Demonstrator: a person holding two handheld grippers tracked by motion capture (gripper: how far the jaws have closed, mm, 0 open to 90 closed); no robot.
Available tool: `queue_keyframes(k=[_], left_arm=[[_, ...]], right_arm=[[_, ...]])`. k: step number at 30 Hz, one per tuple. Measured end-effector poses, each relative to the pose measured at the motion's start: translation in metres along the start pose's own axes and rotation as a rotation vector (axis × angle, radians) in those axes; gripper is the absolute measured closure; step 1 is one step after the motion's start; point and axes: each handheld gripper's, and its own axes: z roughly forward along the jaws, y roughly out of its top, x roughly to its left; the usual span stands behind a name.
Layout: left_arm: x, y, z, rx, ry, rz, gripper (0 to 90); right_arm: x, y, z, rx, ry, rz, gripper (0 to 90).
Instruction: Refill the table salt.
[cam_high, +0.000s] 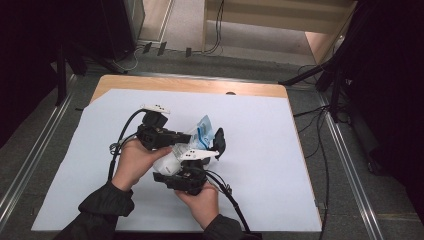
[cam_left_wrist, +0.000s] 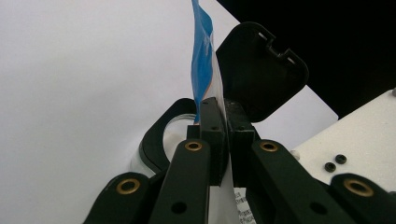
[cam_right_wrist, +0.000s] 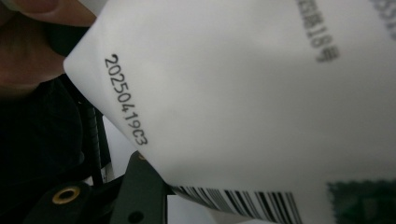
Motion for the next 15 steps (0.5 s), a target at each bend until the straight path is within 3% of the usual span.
queue_keyframes(k=[15], left_arm=[[0.0000, 0.0004, -0.0007, -0.008, -0.003, 0.009, 89.5]], right_arm=[[0.0004, 0.0010, -0.0011, -0.007, 0.010, 0.016, 64.7]])
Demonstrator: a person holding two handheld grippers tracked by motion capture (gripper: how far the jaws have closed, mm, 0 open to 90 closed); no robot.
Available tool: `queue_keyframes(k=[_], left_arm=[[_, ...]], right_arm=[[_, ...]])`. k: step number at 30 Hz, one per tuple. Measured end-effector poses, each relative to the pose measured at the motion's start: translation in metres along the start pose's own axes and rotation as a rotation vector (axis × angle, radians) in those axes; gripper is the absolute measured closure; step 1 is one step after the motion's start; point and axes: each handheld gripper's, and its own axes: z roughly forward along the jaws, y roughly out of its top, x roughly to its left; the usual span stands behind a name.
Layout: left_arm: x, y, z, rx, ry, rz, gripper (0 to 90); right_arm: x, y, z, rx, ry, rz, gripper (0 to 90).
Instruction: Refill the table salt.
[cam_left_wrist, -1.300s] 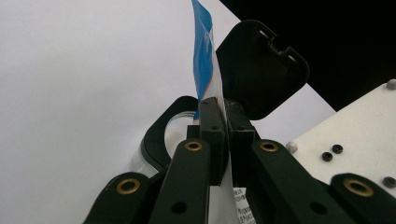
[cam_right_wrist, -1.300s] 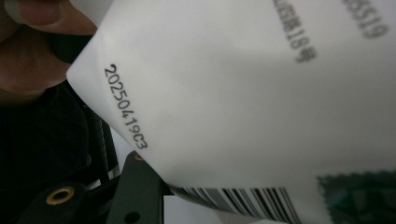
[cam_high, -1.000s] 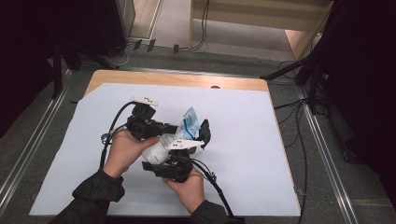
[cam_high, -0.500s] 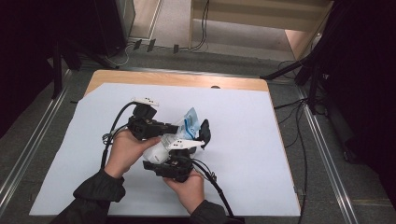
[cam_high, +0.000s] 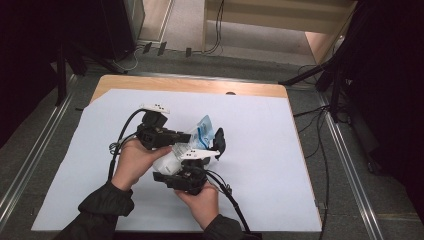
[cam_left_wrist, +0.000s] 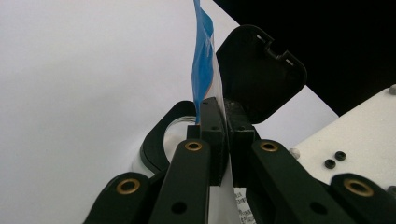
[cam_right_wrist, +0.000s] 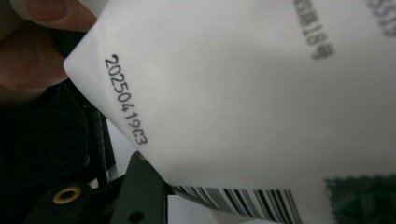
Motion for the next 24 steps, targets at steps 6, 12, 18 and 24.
queue_keyframes(k=[6, 12, 18, 24], left_arm=[[0.0005, 0.0009, -0.0011, -0.002, 0.000, 0.000, 89.4], [-0.0005, 0.0012, -0.0008, -0.005, 0.003, 0.002, 89.7], [0.0002, 0.0013, -0.0005, -0.011, 0.008, -0.004, 89.7], [0.0002, 0.0017, 0.0003, -0.009, 0.014, 0.001, 89.7]], right_arm=[[0.0000, 0.0009, -0.0002, -0.002, 0.004, 0.003, 64.7], [0.0004, 0.0016, -0.0003, -0.002, 0.000, -0.005, 63.9], [0.0020, 0.0020, 0.0003, 0.000, -0.019, -0.018, 60.9], [0.0003, 0.0026, 0.0005, 0.005, -0.018, -0.014, 63.3]])
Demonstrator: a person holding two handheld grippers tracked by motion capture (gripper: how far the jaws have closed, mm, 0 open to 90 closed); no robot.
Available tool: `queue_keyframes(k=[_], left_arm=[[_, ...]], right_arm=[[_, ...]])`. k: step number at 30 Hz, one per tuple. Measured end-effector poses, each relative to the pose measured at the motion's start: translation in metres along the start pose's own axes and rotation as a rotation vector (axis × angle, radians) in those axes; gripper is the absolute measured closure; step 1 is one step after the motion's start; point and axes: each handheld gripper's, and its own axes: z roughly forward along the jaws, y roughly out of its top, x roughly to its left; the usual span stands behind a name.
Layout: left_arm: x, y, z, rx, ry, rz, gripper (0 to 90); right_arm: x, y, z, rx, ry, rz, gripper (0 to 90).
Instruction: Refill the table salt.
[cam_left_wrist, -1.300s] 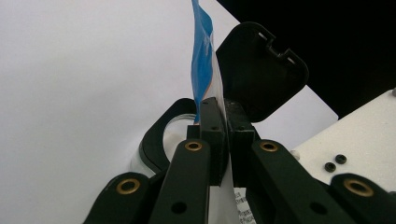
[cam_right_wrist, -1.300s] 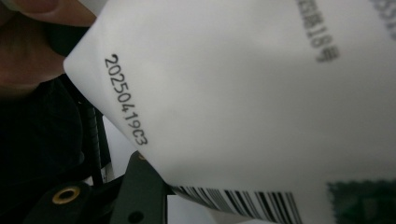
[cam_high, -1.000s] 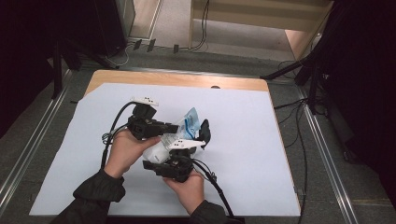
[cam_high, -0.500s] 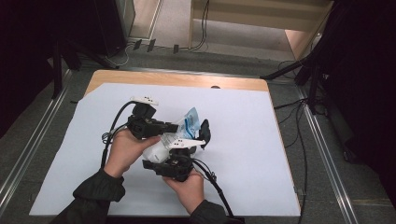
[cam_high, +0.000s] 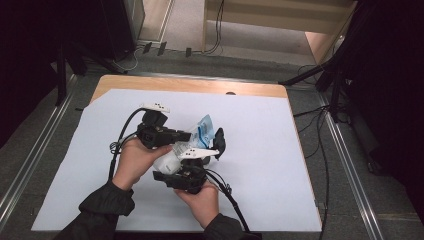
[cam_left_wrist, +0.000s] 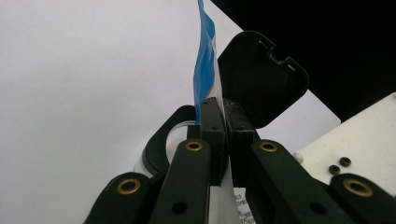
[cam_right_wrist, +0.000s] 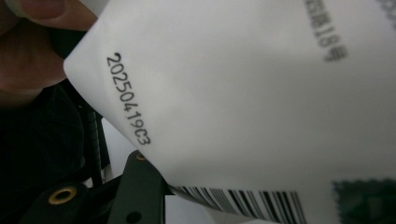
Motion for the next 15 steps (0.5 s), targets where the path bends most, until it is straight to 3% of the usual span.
queue_keyframes(k=[15], left_arm=[[-0.0018, 0.0008, -0.0007, -0.020, 0.006, 0.007, 89.6]], right_arm=[[-0.0019, 0.0016, -0.0010, -0.011, 0.026, 0.032, 64.0]])
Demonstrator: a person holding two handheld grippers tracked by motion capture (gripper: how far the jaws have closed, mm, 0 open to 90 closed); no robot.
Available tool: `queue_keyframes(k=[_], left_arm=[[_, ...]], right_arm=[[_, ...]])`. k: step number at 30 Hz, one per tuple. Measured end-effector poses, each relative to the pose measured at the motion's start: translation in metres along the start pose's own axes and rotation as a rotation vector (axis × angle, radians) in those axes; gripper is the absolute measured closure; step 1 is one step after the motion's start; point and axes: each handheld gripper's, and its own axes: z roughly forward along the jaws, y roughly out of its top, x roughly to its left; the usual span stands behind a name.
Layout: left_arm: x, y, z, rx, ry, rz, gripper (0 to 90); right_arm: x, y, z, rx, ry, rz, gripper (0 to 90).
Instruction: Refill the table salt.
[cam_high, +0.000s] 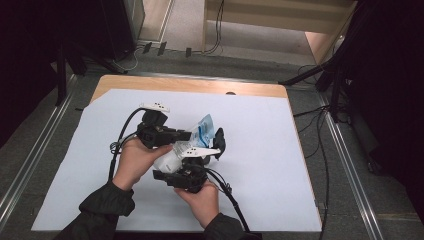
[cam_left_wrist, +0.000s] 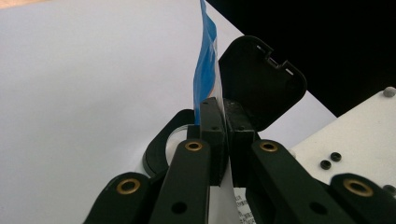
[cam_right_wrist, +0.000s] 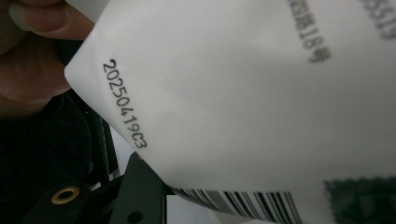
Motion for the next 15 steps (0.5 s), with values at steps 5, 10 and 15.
queue_keyframes(k=[5, 10, 15], left_arm=[[-0.0005, 0.0000, 0.0003, -0.001, 0.001, 0.002, 89.7], [-0.0009, 0.0003, 0.0002, 0.001, -0.002, 0.003, 89.7], [-0.0009, 0.0003, 0.0005, 0.004, -0.004, 0.001, 89.7]], right_arm=[[0.0004, 0.0002, 0.0003, 0.003, -0.005, -0.003, 63.3], [0.0015, -0.0001, 0.0007, 0.003, -0.009, -0.018, 61.4], [0.0021, -0.0005, 0.0017, 0.012, -0.022, -0.035, 61.4]])
